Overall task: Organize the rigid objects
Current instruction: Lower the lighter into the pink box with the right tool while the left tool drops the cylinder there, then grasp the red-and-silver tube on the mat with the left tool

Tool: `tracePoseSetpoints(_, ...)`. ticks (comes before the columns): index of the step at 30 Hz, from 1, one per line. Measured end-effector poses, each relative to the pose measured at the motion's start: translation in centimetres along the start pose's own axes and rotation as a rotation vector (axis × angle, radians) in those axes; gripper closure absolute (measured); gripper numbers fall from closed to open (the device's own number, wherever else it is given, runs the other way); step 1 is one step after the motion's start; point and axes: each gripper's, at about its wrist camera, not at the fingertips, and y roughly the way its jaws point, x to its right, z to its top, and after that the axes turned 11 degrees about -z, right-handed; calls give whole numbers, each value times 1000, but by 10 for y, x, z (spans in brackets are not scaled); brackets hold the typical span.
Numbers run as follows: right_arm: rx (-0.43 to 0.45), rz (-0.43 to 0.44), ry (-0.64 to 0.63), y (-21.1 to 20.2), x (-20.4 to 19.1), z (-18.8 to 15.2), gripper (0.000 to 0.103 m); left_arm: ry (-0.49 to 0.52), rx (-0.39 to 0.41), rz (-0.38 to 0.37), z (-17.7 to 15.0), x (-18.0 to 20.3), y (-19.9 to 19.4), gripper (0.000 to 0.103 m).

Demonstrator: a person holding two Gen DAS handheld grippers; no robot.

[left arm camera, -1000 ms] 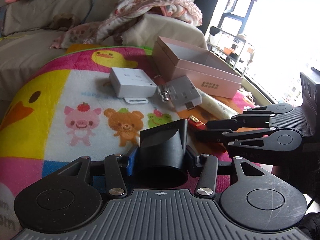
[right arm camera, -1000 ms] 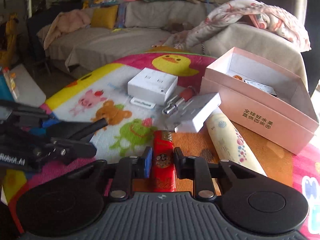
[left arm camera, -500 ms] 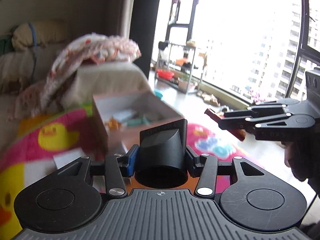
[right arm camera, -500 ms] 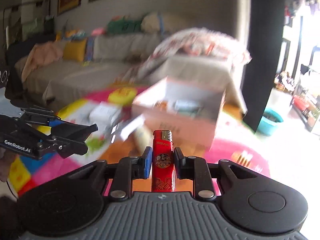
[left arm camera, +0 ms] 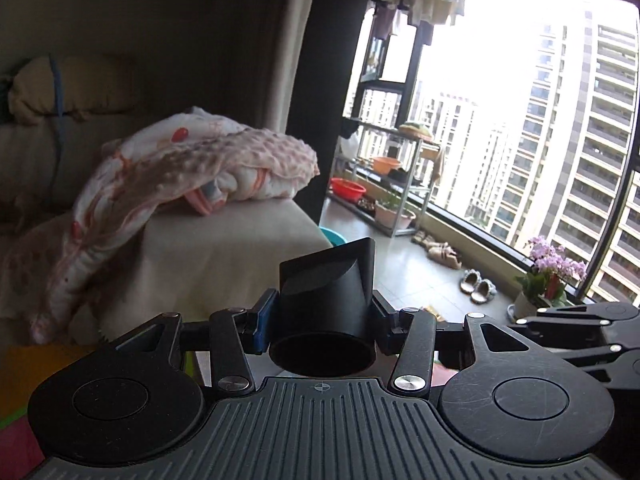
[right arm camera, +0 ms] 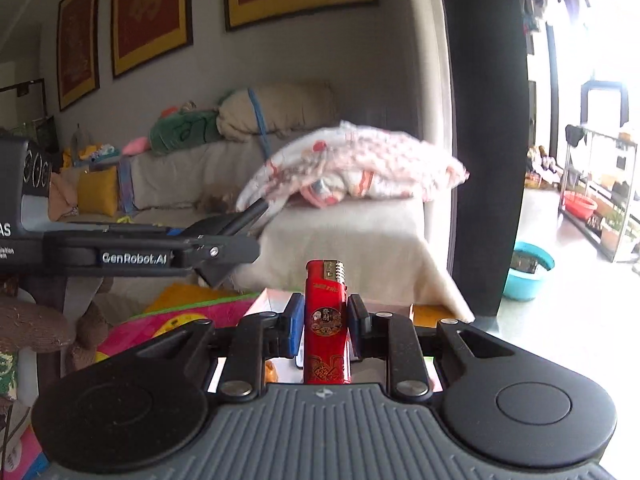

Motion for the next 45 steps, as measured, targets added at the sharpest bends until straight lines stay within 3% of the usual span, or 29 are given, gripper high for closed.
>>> tracePoseSetpoints(5, -93, 23, 4, 47, -13, -17, 80, -64, -12, -6, -9, -24, 32, 51)
tracePoseSetpoints(8, -119, 40, -17, 55, -23, -32, 79, -78, -105, -18, -19, -35, 57, 52)
tracePoseSetpoints(11, -95, 49, -62, 36, -28, -59, 62, -56, -83, 9, -30, -40, 59, 52)
tracePoseSetpoints(13, -61, 34, -118, 17, -32, -81, 50, -79, -6, 12, -32, -45, 43, 52)
tracePoseSetpoints(15, -47, 15, -177, -1, -35, -104, 44, -127, 47, 2, -32, -50, 23, 52)
tracePoseSetpoints(21, -117, 13, -264, -26, -42, -149, 43, -113, 64, 94, -63, -42, -54, 52)
tracePoseSetpoints(25, -140, 29, -197, -34, -36, -162, 43, -142, 37, 150, -104, -33, -101, 52)
tracePoseSetpoints(29, -110, -1, -104, -43, -30, -171, 43, -127, 40, 234, -141, -19, -140, 52)
tracePoseSetpoints(36, -172, 71, -8, -51, -32, -177, 43, -301, 69, 296, -164, -35, -169, 52)
tracePoseSetpoints(45, -206, 68, 31, -45, -33, -190, 40, -194, -45, 114, -165, 9, -121, 52)
